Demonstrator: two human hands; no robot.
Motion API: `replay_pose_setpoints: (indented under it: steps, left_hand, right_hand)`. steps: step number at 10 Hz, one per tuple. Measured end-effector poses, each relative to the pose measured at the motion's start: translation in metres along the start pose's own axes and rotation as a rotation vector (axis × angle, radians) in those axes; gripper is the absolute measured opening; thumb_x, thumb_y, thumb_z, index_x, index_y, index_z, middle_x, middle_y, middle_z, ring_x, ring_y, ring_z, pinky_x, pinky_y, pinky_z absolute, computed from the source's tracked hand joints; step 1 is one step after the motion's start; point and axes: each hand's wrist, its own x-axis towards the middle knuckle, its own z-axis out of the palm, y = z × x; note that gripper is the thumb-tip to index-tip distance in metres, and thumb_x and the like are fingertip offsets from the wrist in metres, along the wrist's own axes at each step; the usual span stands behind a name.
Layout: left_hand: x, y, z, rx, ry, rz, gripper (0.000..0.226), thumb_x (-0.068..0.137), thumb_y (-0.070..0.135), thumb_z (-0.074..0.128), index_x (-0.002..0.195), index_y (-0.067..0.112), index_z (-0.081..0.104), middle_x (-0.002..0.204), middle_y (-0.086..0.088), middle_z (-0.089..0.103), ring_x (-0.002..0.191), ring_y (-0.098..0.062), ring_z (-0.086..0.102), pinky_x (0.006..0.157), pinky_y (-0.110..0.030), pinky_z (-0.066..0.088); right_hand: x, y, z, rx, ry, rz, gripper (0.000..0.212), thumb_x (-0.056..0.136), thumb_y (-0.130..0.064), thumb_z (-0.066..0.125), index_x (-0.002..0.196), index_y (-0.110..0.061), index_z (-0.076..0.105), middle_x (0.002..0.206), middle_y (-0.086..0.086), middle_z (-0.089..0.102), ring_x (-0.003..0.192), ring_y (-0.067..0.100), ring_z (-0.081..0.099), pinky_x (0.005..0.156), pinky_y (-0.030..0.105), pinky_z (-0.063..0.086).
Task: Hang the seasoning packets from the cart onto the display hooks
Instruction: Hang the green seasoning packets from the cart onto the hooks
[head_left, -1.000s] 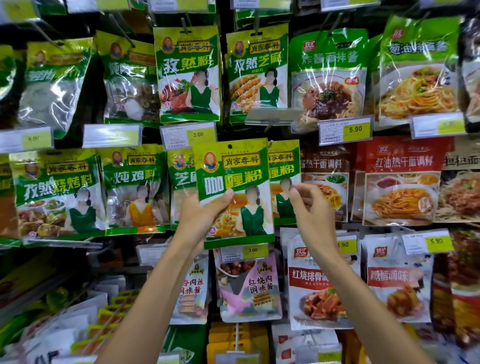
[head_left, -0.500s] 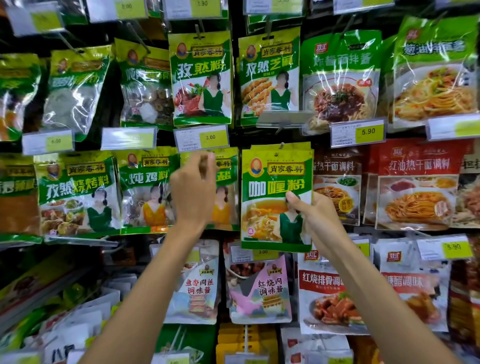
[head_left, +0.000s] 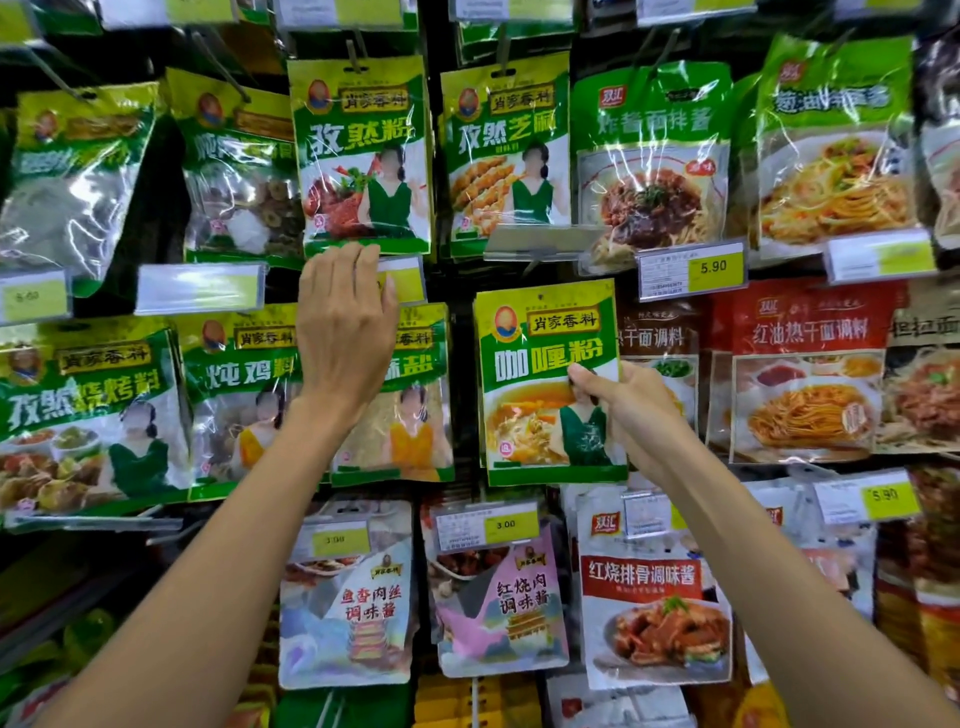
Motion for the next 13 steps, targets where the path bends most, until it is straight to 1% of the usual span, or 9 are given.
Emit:
replay_pose_setpoints:
  steps: [1,3,4,6,8,9,10,12,13]
  left_hand:
    - [-0.001,-0.001,0.001,0.004,0.03,0.005,0.034,0.099,0.018,0.042,0.118,-0.007,0.056,0.112,-0.026,0.06,0.106,-0.04,0.057,0.1,-0.048,0.041]
    - [-0.002,0.002,0.004,0.025,0.067,-0.015,0.034,0.099,0.017,0.042,0.118,-0.007,0.056,0.111,-0.025,0.061,0.105,-0.04,0.058,0.1,-0.048,0.042]
    - [-0.003,0.003,0.005,0.032,0.08,-0.024,0.034,0.098,0.017,0.043,0.118,-0.008,0.056,0.11,-0.026,0.061,0.105,-0.04,0.058,0.1,-0.048,0.043]
    - [-0.003,0.004,0.006,0.029,0.08,-0.036,0.034,0.098,0.018,0.043,0.118,-0.008,0.056,0.11,-0.026,0.061,0.105,-0.04,0.057,0.1,-0.049,0.043]
    - [-0.003,0.004,0.005,0.023,0.075,-0.041,0.034,0.098,0.018,0.044,0.117,-0.008,0.056,0.109,-0.026,0.061,0.105,-0.04,0.057,0.1,-0.049,0.042]
    - [-0.003,0.004,0.005,0.022,0.075,-0.039,0.034,0.098,0.018,0.044,0.117,-0.007,0.056,0.109,-0.025,0.061,0.105,-0.04,0.057,0.1,-0.048,0.042]
    - [-0.004,0.003,0.005,0.013,0.067,-0.045,0.034,0.098,0.018,0.043,0.118,-0.007,0.055,0.11,-0.025,0.06,0.106,-0.04,0.056,0.102,-0.047,0.041]
    - [-0.004,0.005,0.005,0.002,0.059,-0.056,0.034,0.099,0.018,0.043,0.119,-0.007,0.055,0.111,-0.025,0.06,0.107,-0.04,0.056,0.103,-0.046,0.039]
    - [-0.004,0.005,0.005,0.003,0.058,-0.062,0.034,0.099,0.018,0.043,0.119,-0.007,0.055,0.111,-0.025,0.06,0.108,-0.039,0.055,0.104,-0.046,0.039]
  right_hand:
    - [0.005,-0.001,-0.001,0.017,0.014,0.014,0.03,0.092,-0.023,0.063,0.068,-0.006,0.057,0.088,0.016,0.066,0.088,0.025,0.064,0.08,0.035,0.049]
    - [0.011,-0.004,-0.002,-0.04,0.025,0.029,0.035,0.09,-0.02,0.064,0.061,-0.007,0.048,0.113,0.036,0.059,0.111,0.035,0.058,0.07,0.023,0.042]
    - [0.015,-0.003,-0.002,-0.024,0.013,0.058,0.024,0.089,-0.016,0.065,0.071,-0.006,0.052,0.102,0.033,0.062,0.109,0.038,0.059,0.087,0.039,0.048]
    - [0.023,-0.002,-0.002,-0.013,-0.005,0.105,0.024,0.087,-0.012,0.066,0.069,-0.006,0.051,0.093,0.018,0.059,0.103,0.037,0.061,0.097,0.051,0.047]
    - [0.032,0.008,0.005,-0.141,0.075,0.013,0.028,0.091,-0.02,0.065,0.072,-0.003,0.053,0.084,0.015,0.056,0.082,0.024,0.056,0.071,0.033,0.042]
    - [0.034,0.01,0.008,-0.167,0.118,0.008,0.037,0.089,-0.024,0.068,0.088,0.012,0.061,0.095,0.022,0.068,0.093,0.035,0.064,0.087,0.046,0.051]
    - [0.034,0.017,0.007,-0.234,0.138,-0.043,0.026,0.084,-0.022,0.074,0.096,0.001,0.071,0.096,0.016,0.073,0.093,0.031,0.068,0.088,0.053,0.053]
    - [0.04,0.026,0.011,-0.453,0.283,-0.179,0.045,0.08,-0.033,0.076,0.09,0.01,0.068,0.088,0.026,0.071,0.086,0.04,0.065,0.068,0.042,0.052]
    - [0.048,0.029,0.017,-0.548,0.329,-0.188,0.049,0.079,-0.036,0.077,0.072,0.009,0.059,0.07,0.021,0.063,0.061,0.027,0.054,0.055,0.036,0.036]
